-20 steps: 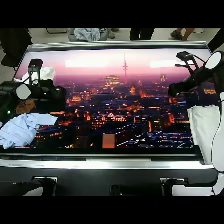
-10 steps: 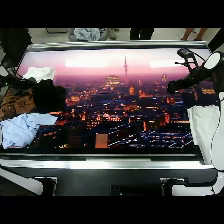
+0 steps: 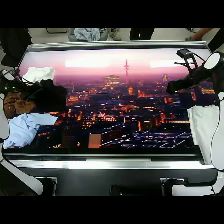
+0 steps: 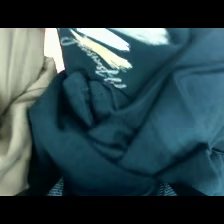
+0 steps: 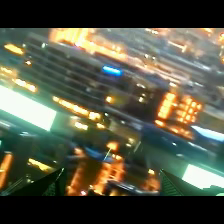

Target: Fold the shirts.

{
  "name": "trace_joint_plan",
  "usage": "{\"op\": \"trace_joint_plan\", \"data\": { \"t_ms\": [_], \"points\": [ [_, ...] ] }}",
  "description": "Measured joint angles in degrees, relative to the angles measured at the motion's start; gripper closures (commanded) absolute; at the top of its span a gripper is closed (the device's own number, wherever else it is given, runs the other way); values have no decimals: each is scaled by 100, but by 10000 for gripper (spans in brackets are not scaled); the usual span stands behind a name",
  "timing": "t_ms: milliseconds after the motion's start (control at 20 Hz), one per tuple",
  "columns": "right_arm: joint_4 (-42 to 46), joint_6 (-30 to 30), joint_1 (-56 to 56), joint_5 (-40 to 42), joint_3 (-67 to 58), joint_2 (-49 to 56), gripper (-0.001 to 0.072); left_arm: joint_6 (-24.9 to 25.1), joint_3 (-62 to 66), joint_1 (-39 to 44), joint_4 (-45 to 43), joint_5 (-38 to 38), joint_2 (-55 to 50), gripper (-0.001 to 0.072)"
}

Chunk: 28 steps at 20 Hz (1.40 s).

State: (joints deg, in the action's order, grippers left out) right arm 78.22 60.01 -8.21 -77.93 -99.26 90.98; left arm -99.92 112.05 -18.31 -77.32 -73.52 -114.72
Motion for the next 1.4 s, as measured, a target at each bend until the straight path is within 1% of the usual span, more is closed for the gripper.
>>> {"op": "trace_joint_plan", "data": {
  "t_ms": [50,100,250,350,500,650,750,850,1000,1200,1400],
  "points": [
    [-9,22,0,0,0,0,16,35,2,31,26,-11,-46,607],
    [-17,37,0,-2,0,0,16,52,2,48,44,-24,-85,674],
    [-44,61,0,-7,0,0,18,87,13,74,79,-76,-109,677],
    [-72,66,0,-9,0,0,36,199,15,92,177,-138,15,677],
    [-105,70,0,-9,0,-61,36,640,72,214,737,227,656,677],
    [-107,68,0,-9,0,-334,36,1239,101,560,1357,669,1803,677],
    [-107,68,0,-13,0,-649,36,1576,107,953,1628,833,2640,677],
    [-111,66,0,-59,0,-1047,36,1792,109,1453,1762,929,3338,676],
    [-118,66,0,-286,0,-1679,36,1945,105,2293,1862,920,3928,677],
    [-111,63,0,-968,-2,-2437,36,2028,-358,3506,1915,841,4044,676],
    [-107,63,0,-1661,-2,-2824,36,2164,-1379,4428,1915,837,3587,675]
  ]
}}
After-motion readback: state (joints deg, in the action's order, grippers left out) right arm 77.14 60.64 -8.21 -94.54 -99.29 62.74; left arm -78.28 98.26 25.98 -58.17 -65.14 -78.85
